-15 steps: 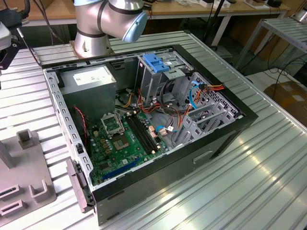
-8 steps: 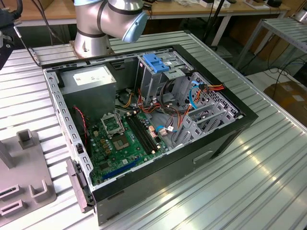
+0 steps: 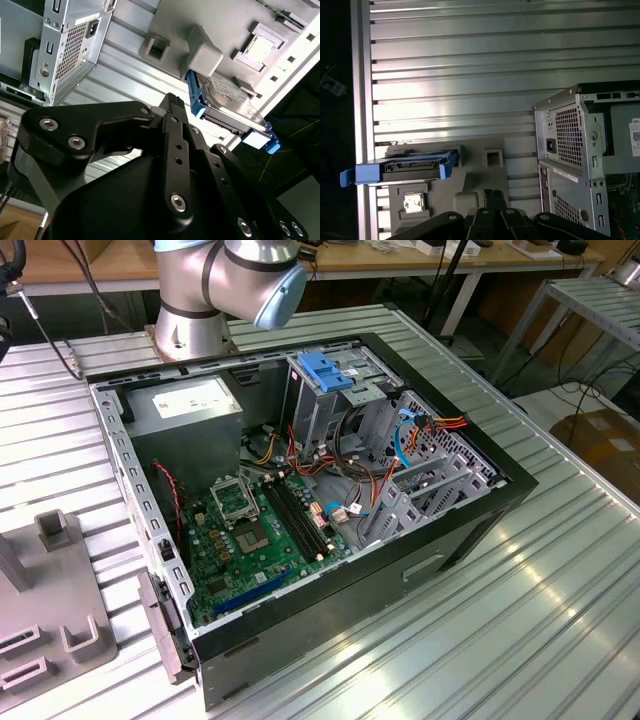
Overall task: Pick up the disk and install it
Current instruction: 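Reach for the disk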
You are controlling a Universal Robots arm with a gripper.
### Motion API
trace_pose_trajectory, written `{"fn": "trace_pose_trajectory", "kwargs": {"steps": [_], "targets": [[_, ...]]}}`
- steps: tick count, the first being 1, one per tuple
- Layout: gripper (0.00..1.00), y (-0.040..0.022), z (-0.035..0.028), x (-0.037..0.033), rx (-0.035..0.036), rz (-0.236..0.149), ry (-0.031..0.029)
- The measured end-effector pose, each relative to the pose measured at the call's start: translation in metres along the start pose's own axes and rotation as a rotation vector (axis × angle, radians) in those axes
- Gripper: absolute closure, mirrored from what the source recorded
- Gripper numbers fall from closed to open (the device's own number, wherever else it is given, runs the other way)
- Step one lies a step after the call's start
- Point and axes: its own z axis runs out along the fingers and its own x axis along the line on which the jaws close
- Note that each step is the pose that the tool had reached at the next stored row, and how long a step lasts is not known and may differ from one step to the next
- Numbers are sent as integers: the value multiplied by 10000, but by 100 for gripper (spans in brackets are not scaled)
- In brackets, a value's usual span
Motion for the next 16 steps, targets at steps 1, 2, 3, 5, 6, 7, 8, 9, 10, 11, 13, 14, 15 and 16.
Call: {"fn": "trace_pose_trajectory", "kwargs": {"steps": [1, 2, 3, 5, 6, 7, 8, 9, 10, 11, 13, 14, 15, 16], "targets": [[90, -1, -1, 12, 1, 0, 0], [90, -2, -1, 21, 0, 0, 1], [90, -3, -1, 36, 0, 0, 1], [90, -6, -2, 74, 0, 0, 0], [90, -7, -3, 90, 0, 0, 1], [90, -8, -3, 101, 0, 0, 0], [90, -8, -3, 110, 0, 0, 0], [90, -9, -3, 121, 0, 0, 0], [90, -11, -4, 138, 0, -1, 0], [90, -12, -4, 153, 0, -1, 1], [90, -14, -5, 178, 0, -1, 0], [90, -14, -5, 188, 0, -1, 0], [90, -16, -6, 210, 0, 0, 1], [90, -18, -7, 236, 0, -1, 1]]}}
